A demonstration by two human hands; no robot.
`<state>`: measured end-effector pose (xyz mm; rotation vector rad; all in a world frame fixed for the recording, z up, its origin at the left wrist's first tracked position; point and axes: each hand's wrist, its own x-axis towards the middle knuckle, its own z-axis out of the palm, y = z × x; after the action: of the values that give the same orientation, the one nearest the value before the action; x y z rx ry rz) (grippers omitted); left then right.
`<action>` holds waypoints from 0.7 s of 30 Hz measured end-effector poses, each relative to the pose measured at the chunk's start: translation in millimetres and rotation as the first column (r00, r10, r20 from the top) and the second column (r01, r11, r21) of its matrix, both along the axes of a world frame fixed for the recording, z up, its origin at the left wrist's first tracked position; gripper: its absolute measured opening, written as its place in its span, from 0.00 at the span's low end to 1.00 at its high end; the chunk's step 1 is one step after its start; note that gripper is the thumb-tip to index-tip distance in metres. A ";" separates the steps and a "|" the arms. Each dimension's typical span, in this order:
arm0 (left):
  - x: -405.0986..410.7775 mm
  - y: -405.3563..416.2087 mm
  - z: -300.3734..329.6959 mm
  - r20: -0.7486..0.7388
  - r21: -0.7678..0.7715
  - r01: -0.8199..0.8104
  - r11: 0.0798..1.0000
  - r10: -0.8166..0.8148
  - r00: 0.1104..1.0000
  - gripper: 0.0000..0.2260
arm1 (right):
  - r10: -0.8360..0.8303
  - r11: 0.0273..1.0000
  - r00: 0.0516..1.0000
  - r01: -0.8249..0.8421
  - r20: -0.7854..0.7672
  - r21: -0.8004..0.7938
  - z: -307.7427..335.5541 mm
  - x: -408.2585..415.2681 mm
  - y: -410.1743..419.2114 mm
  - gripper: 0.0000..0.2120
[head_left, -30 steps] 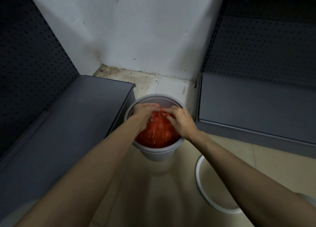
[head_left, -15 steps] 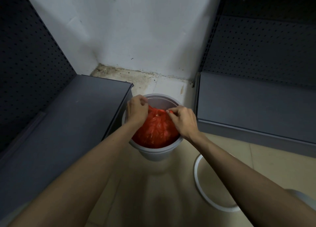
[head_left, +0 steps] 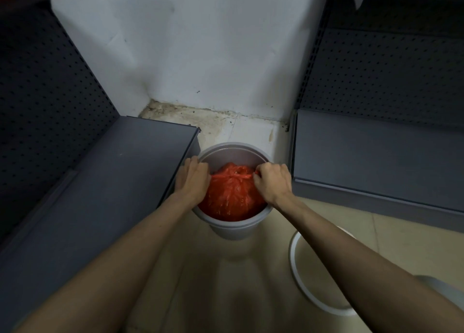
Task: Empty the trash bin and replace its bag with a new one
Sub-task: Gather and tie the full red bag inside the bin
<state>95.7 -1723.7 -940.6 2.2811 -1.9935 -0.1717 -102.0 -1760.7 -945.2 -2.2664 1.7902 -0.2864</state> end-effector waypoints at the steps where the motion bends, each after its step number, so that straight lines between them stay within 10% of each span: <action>1: -1.5 -1.8 1.1 0.041 -0.005 0.013 1.000 -0.012 0.999 0.11 | 0.017 1.000 1.000 -0.017 0.011 0.014 -0.8 0.1 -1.0 0.12; 10: -22.0 -14.2 -5.6 -0.023 0.013 0.310 0.950 -0.310 0.950 0.20 | 0.210 0.966 0.968 -0.227 0.138 0.125 5.0 15.8 -0.8 0.12; 21: -28.8 -12.3 -9.1 0.198 0.018 0.378 0.926 -0.374 0.906 0.14 | 0.350 0.936 0.918 -0.352 -0.190 0.023 -1.8 20.7 -1.2 0.10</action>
<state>67.0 -1736.0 -949.7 1.9414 -2.5104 0.0507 -81.2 -1761.9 -947.0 -2.6420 1.4181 -0.0110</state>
